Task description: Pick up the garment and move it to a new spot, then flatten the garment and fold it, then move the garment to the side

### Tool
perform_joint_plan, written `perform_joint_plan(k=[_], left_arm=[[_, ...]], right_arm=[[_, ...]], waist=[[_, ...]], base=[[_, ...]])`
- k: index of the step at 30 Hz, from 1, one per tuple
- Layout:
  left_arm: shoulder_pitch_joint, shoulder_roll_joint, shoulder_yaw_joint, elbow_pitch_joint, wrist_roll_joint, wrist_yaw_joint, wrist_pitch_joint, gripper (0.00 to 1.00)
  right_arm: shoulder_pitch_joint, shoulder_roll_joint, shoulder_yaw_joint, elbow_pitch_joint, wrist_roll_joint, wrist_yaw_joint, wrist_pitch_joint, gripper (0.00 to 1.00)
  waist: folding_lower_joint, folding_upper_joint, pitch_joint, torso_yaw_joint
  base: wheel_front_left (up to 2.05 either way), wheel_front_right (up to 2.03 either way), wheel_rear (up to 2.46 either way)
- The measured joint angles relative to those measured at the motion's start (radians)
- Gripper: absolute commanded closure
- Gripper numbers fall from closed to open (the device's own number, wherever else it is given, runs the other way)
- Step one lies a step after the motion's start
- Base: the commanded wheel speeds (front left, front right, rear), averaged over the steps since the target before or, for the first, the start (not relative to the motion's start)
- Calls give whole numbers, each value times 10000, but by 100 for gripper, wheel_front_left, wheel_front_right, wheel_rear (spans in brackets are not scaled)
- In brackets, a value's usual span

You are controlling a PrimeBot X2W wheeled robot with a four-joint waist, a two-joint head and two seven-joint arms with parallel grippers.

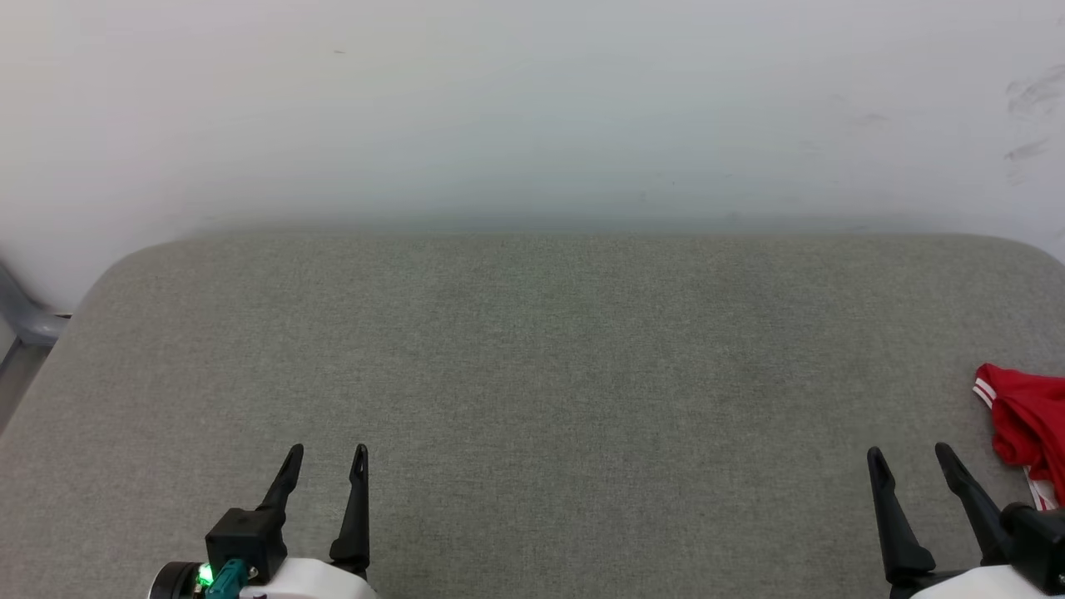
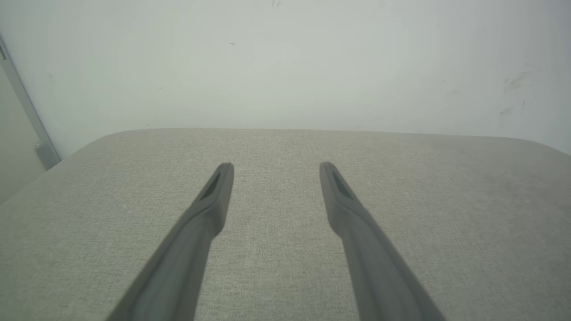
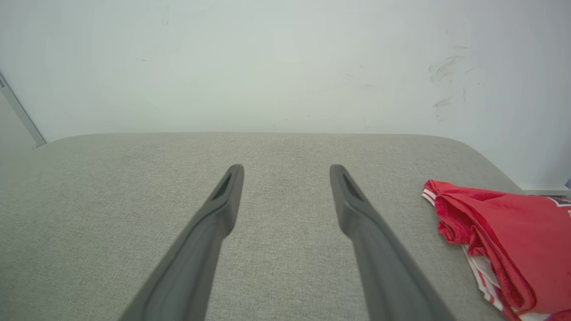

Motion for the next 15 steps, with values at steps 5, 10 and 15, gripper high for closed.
perform_joint_plan(k=[5,10,15], left_arm=[[13,6,-67,171,-31,-27,0,0],[-18,25,-115,305,-56,-35,0,0],[-114,56,-140,439,-69,-48,0,0]], right_arm=[[137,107,38,-330,-12,0,236,0],[137,163,94,-512,-54,0,355,0],[120,194,96,-587,-56,0,437,0]], waist=[[0,0,-46,-45],[1,0,-36,-67],[1,0,-27,-58]], base=[[0,0,0],[0,0,0],[0,0,0]])
